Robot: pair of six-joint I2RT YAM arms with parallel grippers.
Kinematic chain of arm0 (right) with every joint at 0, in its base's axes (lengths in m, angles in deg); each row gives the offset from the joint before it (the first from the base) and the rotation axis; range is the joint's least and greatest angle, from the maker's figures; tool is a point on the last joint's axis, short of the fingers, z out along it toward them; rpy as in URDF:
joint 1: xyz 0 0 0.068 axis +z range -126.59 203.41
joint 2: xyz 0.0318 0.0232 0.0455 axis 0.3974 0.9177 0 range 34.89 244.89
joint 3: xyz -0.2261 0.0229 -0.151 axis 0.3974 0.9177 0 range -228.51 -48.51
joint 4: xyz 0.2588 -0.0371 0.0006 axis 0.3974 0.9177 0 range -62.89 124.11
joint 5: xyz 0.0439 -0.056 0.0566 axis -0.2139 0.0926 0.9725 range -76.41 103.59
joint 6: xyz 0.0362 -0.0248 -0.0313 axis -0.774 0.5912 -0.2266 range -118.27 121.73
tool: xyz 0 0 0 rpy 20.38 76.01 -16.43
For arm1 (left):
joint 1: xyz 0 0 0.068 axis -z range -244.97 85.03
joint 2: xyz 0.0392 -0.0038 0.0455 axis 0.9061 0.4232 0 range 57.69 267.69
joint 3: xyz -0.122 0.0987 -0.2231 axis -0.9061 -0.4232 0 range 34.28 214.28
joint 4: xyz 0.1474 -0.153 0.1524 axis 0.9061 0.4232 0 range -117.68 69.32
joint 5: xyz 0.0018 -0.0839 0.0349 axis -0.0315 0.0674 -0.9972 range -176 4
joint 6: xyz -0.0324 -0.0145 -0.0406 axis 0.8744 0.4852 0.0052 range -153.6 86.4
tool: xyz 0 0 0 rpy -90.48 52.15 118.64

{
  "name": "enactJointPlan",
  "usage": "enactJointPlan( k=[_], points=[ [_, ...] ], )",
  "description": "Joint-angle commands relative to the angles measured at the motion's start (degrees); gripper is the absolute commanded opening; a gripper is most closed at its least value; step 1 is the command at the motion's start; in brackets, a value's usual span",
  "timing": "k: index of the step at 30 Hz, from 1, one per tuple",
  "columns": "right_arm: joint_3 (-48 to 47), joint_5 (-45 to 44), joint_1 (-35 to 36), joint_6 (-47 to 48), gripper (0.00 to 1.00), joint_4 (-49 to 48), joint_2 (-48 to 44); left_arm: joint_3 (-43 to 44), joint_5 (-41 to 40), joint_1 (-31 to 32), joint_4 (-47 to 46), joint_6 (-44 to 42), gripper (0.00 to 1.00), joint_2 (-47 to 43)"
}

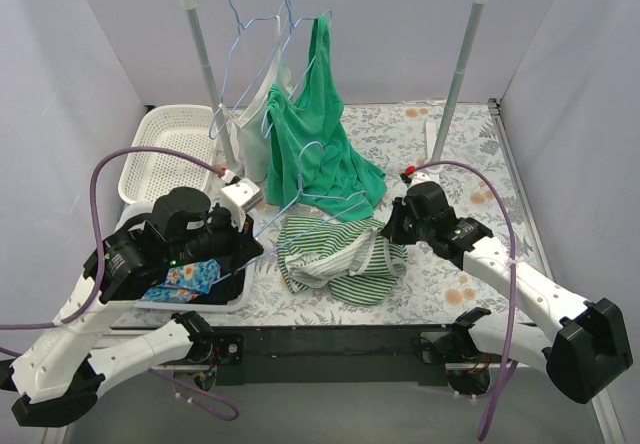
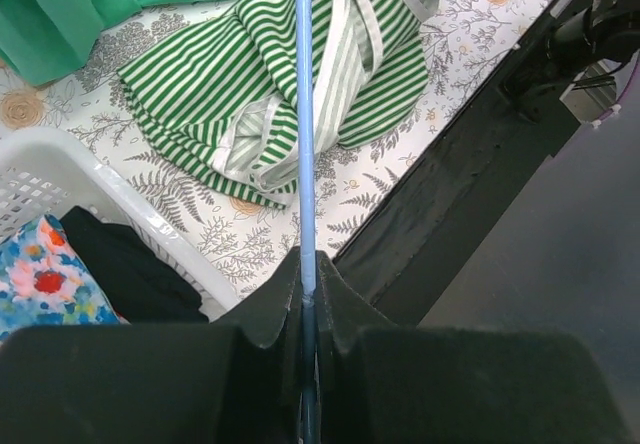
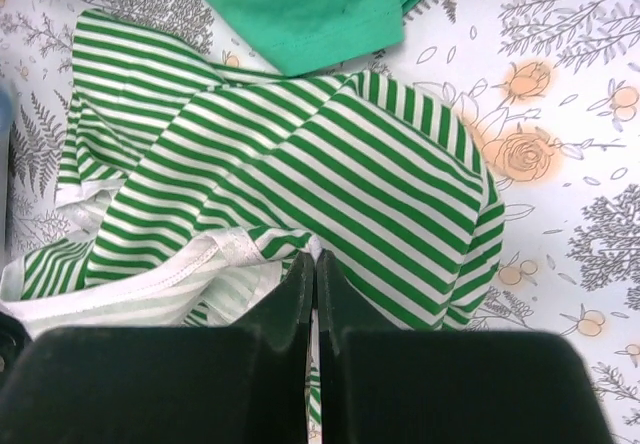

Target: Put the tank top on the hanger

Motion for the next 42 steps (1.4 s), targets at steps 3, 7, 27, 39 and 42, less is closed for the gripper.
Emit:
enactJointPlan(
  k=[3, 7, 27, 39, 42],
  points=[
    [-4.9, 2.5, -5.0, 4.7, 0.01, -1.1, 2.3, 3.5, 4.2, 2.0, 1.9, -0.9, 0.0, 0.3],
    [-6.2, 4.8, -7.6, 5.4, 0.01, -1.6, 2.9, 3.9, 4.2, 3.9, 2.0, -1.5, 0.0, 2.0],
    [-7.0, 7.7, -9.0, 7.1, 0.01, 2.0, -4.1, 3.6, -3.2, 7.3, 1.7, -1.6, 0.0, 7.4],
    [-9.8, 10.8, -9.0, 8.0, 0.01, 2.0, -4.6, 2.6, 2.6, 7.4, 0.8, -1.8, 0.0, 8.6],
    [-11.4, 11.2, -9.0, 8.2, 0.01, 1.8, -4.4, 2.7, 3.4, 7.3, 0.5, -1.8, 0.0, 8.6]
  ],
)
